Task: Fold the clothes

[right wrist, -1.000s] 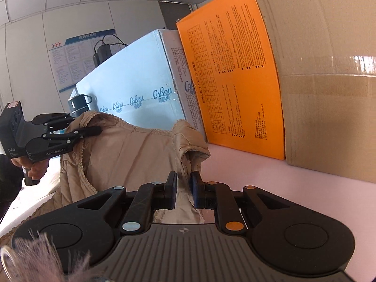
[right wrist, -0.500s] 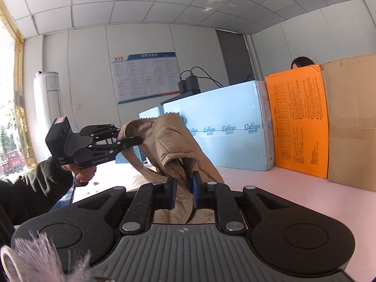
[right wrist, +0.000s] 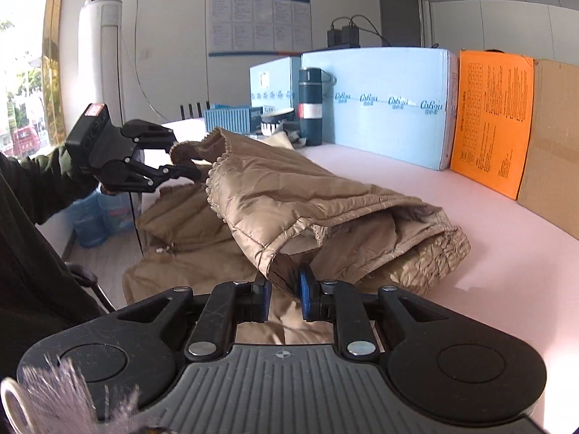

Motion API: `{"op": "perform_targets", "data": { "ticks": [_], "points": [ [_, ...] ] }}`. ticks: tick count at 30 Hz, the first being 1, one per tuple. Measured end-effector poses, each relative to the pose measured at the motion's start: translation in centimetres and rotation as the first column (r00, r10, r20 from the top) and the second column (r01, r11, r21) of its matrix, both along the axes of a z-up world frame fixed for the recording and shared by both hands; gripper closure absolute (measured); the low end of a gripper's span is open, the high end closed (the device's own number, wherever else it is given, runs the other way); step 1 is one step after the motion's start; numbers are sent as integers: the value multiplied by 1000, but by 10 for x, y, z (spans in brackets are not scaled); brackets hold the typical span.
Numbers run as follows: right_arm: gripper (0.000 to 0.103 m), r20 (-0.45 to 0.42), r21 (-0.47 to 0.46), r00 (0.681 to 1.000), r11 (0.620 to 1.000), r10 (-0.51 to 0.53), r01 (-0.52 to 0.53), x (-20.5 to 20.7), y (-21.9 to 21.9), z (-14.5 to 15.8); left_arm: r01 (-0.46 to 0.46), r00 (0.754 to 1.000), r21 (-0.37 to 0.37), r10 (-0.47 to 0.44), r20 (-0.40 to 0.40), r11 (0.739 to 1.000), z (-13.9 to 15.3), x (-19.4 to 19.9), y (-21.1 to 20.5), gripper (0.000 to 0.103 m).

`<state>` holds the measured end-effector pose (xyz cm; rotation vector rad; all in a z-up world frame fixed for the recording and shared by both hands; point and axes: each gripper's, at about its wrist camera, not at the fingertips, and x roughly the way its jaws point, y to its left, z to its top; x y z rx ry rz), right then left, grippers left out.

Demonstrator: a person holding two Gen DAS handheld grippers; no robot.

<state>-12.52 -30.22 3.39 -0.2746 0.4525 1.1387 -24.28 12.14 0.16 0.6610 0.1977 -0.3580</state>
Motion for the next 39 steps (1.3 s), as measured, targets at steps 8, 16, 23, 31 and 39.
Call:
{"op": "perform_targets", "data": {
  "ticks": [8,16,23,31,39],
  "points": [
    [45,-23,-16,999,999,-48,47,-5,0,-11,59,998,-29,-58,16,998,-4,-17,12,28],
    [35,14,177,998,983,-58,54,-17,-30,28,70,993,-162,-52,109,984,41,-34,26,21],
    [28,-30,350,921,860,-387,373,25,6,65,-163,963,-405,234,133,900,100,29,-9,17],
    [28,-5,45,938,937,-346,346,56,107,24,-330,943,-208,316,-99,921,63,106,-64,17],
    [27,-21,-49,950,950,-311,310,48,117,-18,-406,896,-165,355,-269,899,7,116,-56,15]
  ]
}}
